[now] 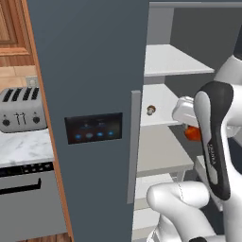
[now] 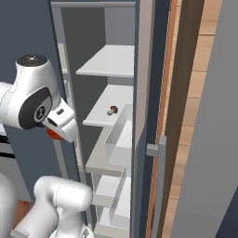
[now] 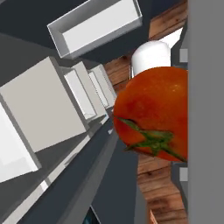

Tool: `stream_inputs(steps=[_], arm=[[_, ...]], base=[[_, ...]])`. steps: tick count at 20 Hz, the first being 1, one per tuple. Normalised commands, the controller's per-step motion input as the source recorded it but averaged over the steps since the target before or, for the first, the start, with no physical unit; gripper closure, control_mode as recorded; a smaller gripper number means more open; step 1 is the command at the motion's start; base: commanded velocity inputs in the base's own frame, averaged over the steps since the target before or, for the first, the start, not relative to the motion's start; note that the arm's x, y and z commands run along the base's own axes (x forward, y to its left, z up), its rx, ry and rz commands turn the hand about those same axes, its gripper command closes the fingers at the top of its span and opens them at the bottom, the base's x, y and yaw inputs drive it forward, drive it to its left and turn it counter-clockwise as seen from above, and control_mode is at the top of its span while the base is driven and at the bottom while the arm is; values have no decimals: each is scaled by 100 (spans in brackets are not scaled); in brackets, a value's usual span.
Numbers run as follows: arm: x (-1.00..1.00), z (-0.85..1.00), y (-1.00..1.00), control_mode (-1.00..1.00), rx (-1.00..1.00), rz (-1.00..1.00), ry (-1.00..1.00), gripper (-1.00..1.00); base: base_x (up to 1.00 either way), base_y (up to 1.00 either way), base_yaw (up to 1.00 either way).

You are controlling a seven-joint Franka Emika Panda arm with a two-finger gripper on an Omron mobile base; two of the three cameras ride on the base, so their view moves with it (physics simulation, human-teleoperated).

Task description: Place the cold items (tomato and mushroom) from the fridge in one tupperware on the dining counter. Place the warm items (kebab skewer and hot dog) in the stove area in another tupperware.

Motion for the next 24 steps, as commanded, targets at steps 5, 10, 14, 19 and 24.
stream_inputs(steps=[5, 10, 14, 19, 24], arm=[[0, -56, 20, -100, -2, 9, 17, 100], [0, -66, 8, -100, -12, 2, 12, 100], [0, -45, 0, -100, -10, 0, 1, 100], [0, -7, 0, -100, -1, 0, 3, 100], [0, 0, 0, -100, 0, 0, 0, 100]], base=[[0, 0, 0], [0, 0, 0], [0, 0, 0], [0, 0, 0], [0, 0, 0]])
